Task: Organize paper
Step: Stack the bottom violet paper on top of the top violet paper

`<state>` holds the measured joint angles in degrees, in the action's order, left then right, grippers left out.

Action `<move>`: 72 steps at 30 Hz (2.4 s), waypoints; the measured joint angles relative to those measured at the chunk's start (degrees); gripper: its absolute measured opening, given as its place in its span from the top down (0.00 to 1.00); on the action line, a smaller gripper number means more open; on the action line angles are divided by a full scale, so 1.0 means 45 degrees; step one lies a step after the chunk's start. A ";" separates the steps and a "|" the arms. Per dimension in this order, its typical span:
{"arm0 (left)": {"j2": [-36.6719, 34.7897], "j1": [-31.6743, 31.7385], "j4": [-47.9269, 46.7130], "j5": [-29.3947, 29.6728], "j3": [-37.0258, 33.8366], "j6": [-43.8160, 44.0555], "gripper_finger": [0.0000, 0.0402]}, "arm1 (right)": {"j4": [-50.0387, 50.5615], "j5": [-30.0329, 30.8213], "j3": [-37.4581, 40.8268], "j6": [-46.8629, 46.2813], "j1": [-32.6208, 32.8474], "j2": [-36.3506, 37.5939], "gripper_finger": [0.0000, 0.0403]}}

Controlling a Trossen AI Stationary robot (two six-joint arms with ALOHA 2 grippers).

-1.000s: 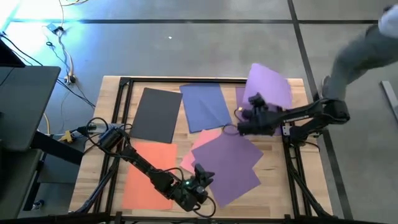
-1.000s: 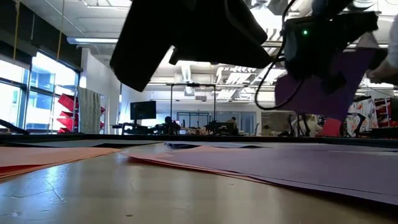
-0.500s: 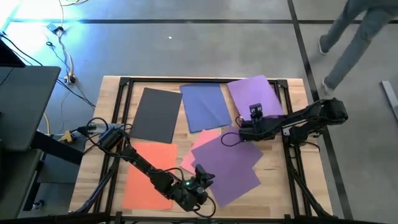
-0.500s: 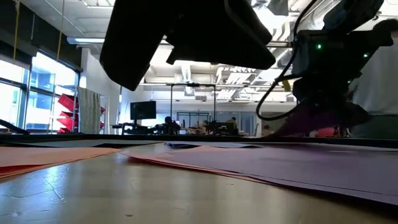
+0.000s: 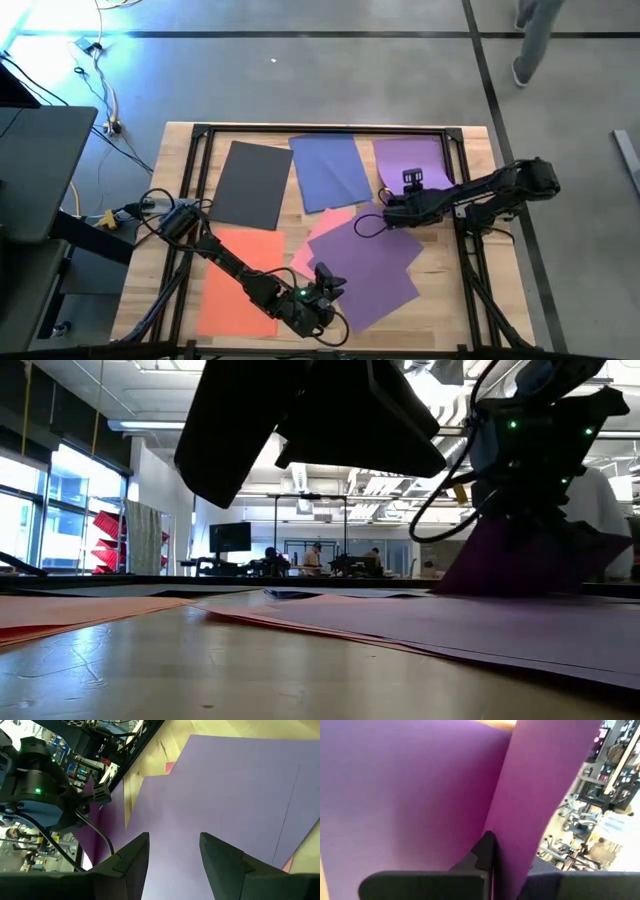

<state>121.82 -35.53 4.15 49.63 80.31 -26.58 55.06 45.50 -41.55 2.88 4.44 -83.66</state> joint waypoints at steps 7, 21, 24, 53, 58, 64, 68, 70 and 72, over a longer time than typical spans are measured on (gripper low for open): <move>0.0000 0.0000 -0.0007 -0.0053 0.0000 0.0008 0.62 | 0.0375 -0.1033 -0.0603 -0.0388 -0.0580 0.0000 1.00; 0.0000 0.0000 -0.0007 -0.0053 0.0000 0.0043 0.62 | 0.0504 -0.2089 -0.1139 -0.2839 -0.1892 0.0000 1.00; 0.0000 0.0000 -0.0010 -0.0054 0.0000 0.0106 0.62 | 0.0561 -0.2089 -0.1139 -0.2979 -0.1931 0.0000 1.00; 0.0000 0.0058 -0.0012 -0.0345 0.0000 0.0236 0.62 | 0.2287 -0.3584 -0.1858 -0.7332 -0.2261 -0.2356 1.00; 0.0000 0.0063 -0.0007 -0.0345 0.0000 0.0241 0.62 | 0.2314 -0.4006 -0.2033 -0.8293 -0.2001 -0.2351 1.00; 0.0000 0.0073 -0.0001 -0.0345 0.0000 0.0338 0.62 | 0.2095 -0.4022 -0.2678 -0.8914 -0.1960 -0.2346 1.00; 0.0000 0.0073 -0.0005 -0.0459 0.0000 0.0341 0.62 | 0.2061 -0.4177 -0.2747 -0.8987 -0.1985 -0.2341 1.00; 0.0000 0.0073 -0.0002 -0.0585 0.0000 0.0343 0.62 | 0.1915 -0.4339 -0.2618 -0.8988 -0.1985 -0.2341 1.00; 0.0000 0.0073 -0.0012 -0.0597 0.0000 0.0343 0.62 | 0.1763 -0.4496 -0.2400 -0.8919 -0.1973 -0.2341 1.00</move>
<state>121.82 -35.20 4.10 46.94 80.31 -25.04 62.99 25.26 -52.35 -37.26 -4.44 -94.19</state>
